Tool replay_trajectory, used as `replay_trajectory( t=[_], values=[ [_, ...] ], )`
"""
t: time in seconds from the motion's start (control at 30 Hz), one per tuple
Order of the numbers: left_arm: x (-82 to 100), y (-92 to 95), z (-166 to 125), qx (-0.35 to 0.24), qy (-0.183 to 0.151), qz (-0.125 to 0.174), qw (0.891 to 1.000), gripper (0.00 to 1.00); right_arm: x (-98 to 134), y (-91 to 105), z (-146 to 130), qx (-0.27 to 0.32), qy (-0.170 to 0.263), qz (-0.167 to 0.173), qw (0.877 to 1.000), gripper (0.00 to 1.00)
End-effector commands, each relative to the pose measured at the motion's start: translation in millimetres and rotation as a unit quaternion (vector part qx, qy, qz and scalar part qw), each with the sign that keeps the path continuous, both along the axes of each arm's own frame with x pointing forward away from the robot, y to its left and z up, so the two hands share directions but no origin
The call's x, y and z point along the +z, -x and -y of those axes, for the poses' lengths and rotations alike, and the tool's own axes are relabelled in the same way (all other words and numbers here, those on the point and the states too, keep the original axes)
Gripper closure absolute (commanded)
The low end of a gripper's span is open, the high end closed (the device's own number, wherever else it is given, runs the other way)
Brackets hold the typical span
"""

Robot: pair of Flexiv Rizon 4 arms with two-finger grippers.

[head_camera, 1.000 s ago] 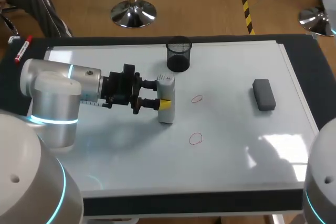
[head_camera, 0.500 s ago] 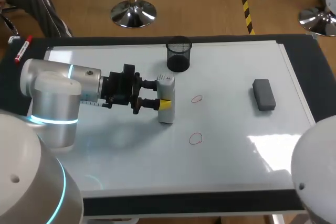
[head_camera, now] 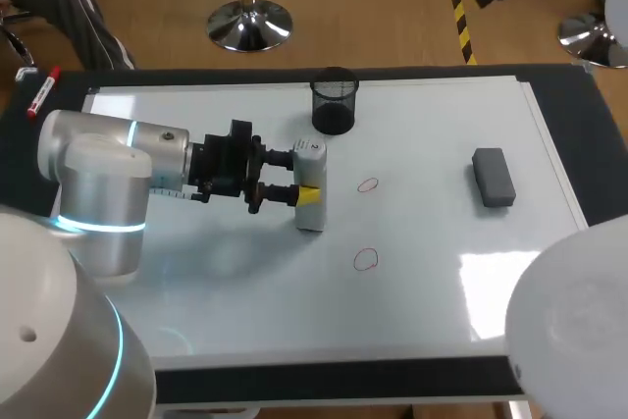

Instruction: Pick up the inspection probe, press it on each red-marked spot on the whiteboard one by one, put down the probe, pick up the eraser, and wipe off all the red marks.

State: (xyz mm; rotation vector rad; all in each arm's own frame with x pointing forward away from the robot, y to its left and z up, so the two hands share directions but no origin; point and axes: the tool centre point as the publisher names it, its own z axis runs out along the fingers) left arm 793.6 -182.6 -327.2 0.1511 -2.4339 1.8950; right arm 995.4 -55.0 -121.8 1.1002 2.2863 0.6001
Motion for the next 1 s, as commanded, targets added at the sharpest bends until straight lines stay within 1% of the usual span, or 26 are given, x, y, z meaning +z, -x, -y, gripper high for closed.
replay_trajectory(
  t=[0.03,0.1,0.17,1.0],
  values=[
    [-18.7,5.0,1,0.002,0.001,0.000,1.000,1.00,10,12.7,-1,-0.075,0.094,-0.079,0.990,0.00],
    [-18.7,5.0,1,0.002,0.001,0.000,1.000,1.00,11,17.4,1,-0.075,0.082,-0.081,0.991,0.00],
    [-18.7,5.0,1,0.002,0.001,0.000,1.000,1.00,11,23.3,2,-0.065,0.052,-0.082,0.993,0.00],
    [-18.7,5.0,1,0.002,0.001,0.000,1.000,1.00,11,23.3,2,-0.065,0.052,-0.082,0.993,0.00]
  ],
)
